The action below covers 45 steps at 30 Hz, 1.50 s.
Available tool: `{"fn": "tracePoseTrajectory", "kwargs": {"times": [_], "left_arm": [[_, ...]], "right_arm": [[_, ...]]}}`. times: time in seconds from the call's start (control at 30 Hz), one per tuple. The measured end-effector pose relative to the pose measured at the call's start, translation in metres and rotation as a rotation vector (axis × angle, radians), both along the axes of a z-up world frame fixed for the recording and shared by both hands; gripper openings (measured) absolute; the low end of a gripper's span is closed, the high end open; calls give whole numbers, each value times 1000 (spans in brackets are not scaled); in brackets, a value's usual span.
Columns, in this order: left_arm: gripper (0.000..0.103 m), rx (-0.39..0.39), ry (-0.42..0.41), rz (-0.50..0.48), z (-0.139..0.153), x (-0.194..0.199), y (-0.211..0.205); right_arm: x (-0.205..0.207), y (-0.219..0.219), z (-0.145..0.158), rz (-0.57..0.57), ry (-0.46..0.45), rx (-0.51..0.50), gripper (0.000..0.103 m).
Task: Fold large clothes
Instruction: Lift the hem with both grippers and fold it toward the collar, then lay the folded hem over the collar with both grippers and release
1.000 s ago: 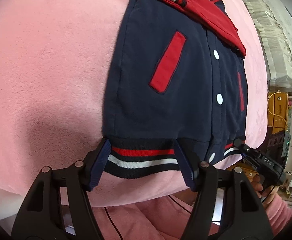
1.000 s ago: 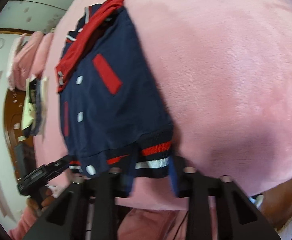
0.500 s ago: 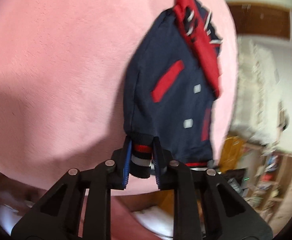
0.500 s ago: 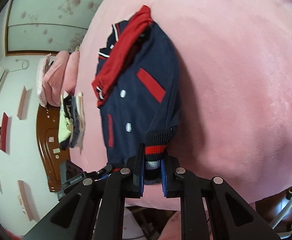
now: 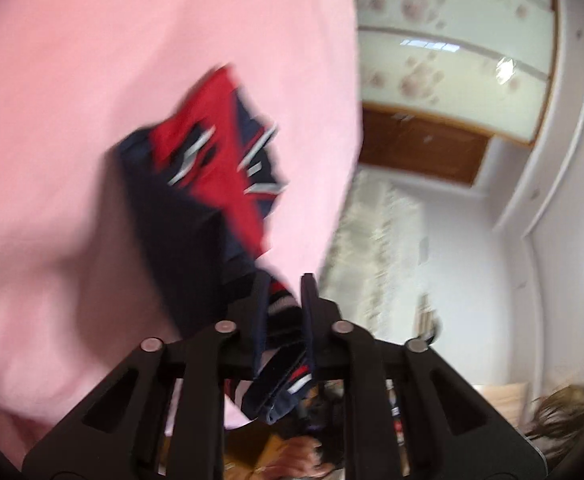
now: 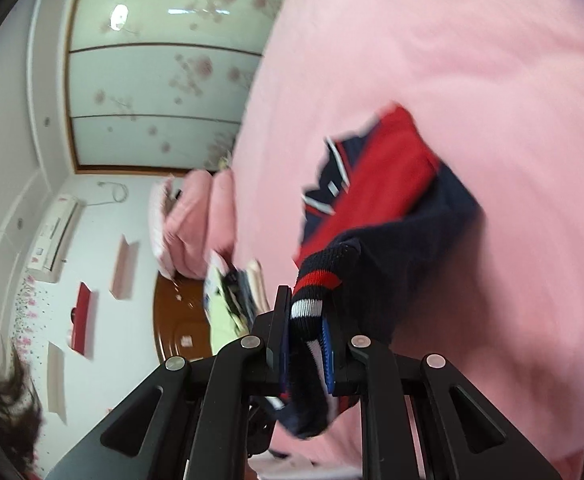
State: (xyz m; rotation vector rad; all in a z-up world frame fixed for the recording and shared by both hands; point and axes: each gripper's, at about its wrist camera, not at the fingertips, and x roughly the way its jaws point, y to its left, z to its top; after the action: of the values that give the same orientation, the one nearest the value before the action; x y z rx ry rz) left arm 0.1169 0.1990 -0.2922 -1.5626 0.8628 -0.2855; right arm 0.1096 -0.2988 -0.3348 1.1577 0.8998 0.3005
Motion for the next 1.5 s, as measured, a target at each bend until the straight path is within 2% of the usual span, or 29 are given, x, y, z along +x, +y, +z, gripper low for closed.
{"fn": "tracePoseTrajectory", "kwargs": {"times": [0.1, 0.2, 0.37, 0.53, 0.63, 0.73, 0.8, 0.83, 0.87, 0.9, 0.93, 0.97, 1.1, 1.13, 1.23, 1.33, 1.4, 1.5], "left_arm": [[8, -28, -28, 34, 4, 33, 16], [8, 15, -12, 10, 5, 68, 26], [8, 90, 59, -80, 2, 111, 35], [8, 80, 129, -165, -22, 124, 38], [8, 104, 205, -266, -37, 137, 34], [15, 205, 266, -335, -39, 148, 27], [45, 332, 357, -366, -34, 153, 24], [65, 439, 442, -381, -30, 149, 22], [67, 563, 517, -373, -25, 145, 19], [67, 642, 568, -359, -21, 139, 15], [67, 663, 604, -347, -20, 131, 12], [68, 651, 627, -333, -20, 124, 9], [68, 490, 677, -191, -27, 79, -2], [68, 470, 685, -169, -29, 74, -6], [70, 391, 722, -85, -40, 43, -20], [73, 321, 721, -12, -54, 16, -40], [73, 299, 697, 42, -58, 8, -46], [73, 289, 653, 115, -63, -5, -49]], "right_arm": [[33, -17, 16, -1, -22, -62, 13], [65, -23, 21, -12, -20, -65, 13], [110, -16, 25, 17, -20, -118, 13], [156, 0, 19, 17, 18, -170, 13], [183, 3, 16, -16, 67, -204, 13], [208, -1, 3, -67, 126, -200, 13], [224, -7, -10, -74, 191, -185, 14], [234, -10, -15, -64, 207, -146, 19], [241, -13, -20, -51, 200, -109, 29], [250, -15, -25, -34, 193, -88, 34], [256, -18, -25, -24, 204, -103, 41], [263, -22, -21, -17, 213, -134, 43], [277, -36, -11, 25, 202, -159, 53], [281, -41, -6, 34, 203, -160, 56], [287, -52, 0, 70, 210, -137, 57], [296, -63, 0, 105, 226, -110, 57], [305, -69, 1, 126, 238, -107, 57], [290, -72, -9, 155, 244, -93, 57]]}}
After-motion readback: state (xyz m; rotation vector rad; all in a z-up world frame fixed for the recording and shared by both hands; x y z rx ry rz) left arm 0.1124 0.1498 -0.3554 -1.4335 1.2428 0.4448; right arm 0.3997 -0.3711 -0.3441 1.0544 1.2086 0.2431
